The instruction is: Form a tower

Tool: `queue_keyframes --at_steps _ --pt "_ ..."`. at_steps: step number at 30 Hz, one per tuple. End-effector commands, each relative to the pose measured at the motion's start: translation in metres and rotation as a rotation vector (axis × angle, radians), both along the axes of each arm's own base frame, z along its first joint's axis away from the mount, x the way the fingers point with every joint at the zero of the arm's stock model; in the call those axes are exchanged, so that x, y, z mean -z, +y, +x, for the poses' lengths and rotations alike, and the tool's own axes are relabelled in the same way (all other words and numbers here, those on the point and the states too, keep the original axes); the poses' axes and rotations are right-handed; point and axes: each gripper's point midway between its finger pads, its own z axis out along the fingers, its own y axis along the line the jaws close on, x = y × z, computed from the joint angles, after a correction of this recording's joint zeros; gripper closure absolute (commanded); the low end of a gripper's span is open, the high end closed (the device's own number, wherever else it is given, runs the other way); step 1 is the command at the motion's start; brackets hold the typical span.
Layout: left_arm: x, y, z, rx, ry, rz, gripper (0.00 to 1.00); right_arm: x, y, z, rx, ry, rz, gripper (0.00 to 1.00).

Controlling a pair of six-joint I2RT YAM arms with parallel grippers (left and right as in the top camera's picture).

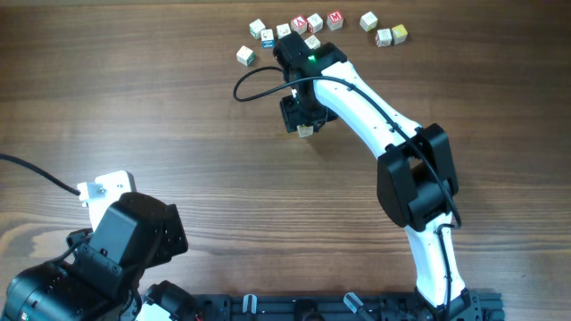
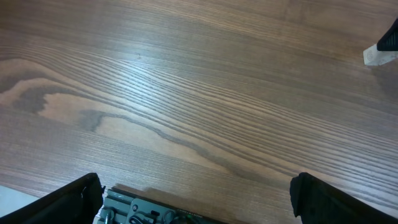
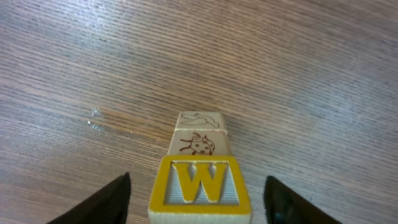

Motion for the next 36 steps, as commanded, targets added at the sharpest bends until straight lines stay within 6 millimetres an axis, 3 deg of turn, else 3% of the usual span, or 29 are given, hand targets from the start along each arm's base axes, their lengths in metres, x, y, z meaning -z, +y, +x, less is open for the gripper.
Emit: queue_keyframes --at_steps 1,8,16,25,31,36 --pt "0.0 0.001 0.0 -0.013 -0.004 -0.005 0.0 0.011 -0.001 0.005 -0.001 -0.009 -0.024 0.27" --pt "0.0 0.001 0.0 -0.013 -0.004 -0.005 0.0 0.031 -0.004 0.004 0.003 0.014 -0.035 0.24" --pt "0.0 0.001 0.0 -0.013 -0.004 -0.005 0.0 0.035 -0.002 0.003 0.0 0.026 -0.023 0.26" --pt "0.0 0.001 0.0 -0.013 -0.004 -0.005 0.0 0.047 -0.002 -0.003 -0.002 0.067 -0.027 0.41" --pt "0.0 0.001 0.0 -0.013 -0.004 -0.005 0.0 0.047 -0.002 -0.003 -0.004 0.068 -0.026 0.69" --pt "0.0 0.001 0.0 -0.013 -0.004 -0.005 0.0 0.047 -0.002 -0.003 -0.001 0.068 -0.026 0.72"
